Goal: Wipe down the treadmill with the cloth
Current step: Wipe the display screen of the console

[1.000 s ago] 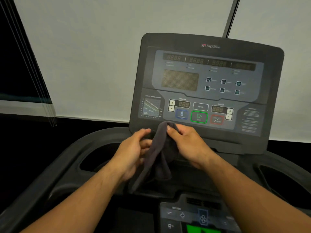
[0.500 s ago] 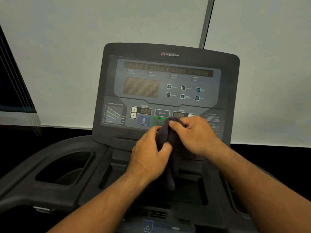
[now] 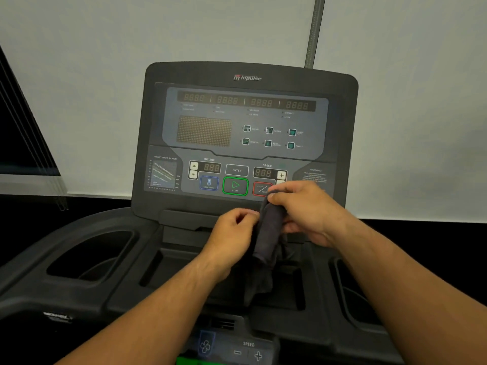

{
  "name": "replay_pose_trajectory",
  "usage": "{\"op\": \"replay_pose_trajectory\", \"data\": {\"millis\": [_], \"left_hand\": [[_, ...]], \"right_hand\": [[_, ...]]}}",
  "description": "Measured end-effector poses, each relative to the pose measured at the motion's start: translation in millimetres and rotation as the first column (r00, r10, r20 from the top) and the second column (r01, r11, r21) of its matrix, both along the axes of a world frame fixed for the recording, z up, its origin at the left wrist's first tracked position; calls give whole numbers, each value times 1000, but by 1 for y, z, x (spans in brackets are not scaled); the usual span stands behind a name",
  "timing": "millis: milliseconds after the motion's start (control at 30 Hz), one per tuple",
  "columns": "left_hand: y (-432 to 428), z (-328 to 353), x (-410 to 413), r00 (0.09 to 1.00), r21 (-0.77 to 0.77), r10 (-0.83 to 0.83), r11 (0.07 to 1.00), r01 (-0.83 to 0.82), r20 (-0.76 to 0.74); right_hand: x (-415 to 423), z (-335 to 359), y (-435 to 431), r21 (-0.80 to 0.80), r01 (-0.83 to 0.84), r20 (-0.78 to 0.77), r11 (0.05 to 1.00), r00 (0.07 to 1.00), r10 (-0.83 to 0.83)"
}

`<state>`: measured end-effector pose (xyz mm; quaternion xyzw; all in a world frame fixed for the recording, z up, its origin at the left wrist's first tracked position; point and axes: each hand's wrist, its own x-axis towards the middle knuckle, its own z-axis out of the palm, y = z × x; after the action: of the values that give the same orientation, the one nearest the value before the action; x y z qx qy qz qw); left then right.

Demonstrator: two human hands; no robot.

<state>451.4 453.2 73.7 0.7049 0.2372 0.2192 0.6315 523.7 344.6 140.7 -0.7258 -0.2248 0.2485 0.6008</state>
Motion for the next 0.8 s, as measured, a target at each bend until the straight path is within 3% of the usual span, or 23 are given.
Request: {"op": "replay_pose_trajectory", "data": {"millis": [67,133,200,300,333,433,500,600,700,800], "left_hand": [[-4,-5,-5,997,-175,-54,982,64,61],[-7,-11,-9,991,-234,-65,968,90,115],[-10,-19,-9,994,-134,-76,987,86,77],[-14,-33,-5,991,175,-37,983,60,-131],[-15,-36,-5,987,189,-21,981,51,-158],[-8,-39,-7,997,58,-10,998,14,-80],[-5,-31,-7,998,64,61,996,-63,27],[-3,-9,-7,980,282,133,944,-170,145],[-9,17,-11,993,538,19,839,-79,117],[-11,31,-12,995,581,-65,814,11,72]], "right_hand": [[2,2,-1,-27,0,97,1000,995,2],[6,5,-4,-87,22,228,996,974,-2],[9,10,-6,-93,53,289,994,957,-24],[10,20,-9,-34,109,304,993,948,-94],[12,22,-11,-12,131,302,991,946,-121],[18,21,-18,23,182,274,983,944,-182],[21,14,-21,6,214,240,977,948,-209],[19,5,-20,-15,219,93,976,972,-217],[12,1,-16,10,200,-64,980,978,-199],[9,1,-11,50,182,-123,982,977,-175]]}}
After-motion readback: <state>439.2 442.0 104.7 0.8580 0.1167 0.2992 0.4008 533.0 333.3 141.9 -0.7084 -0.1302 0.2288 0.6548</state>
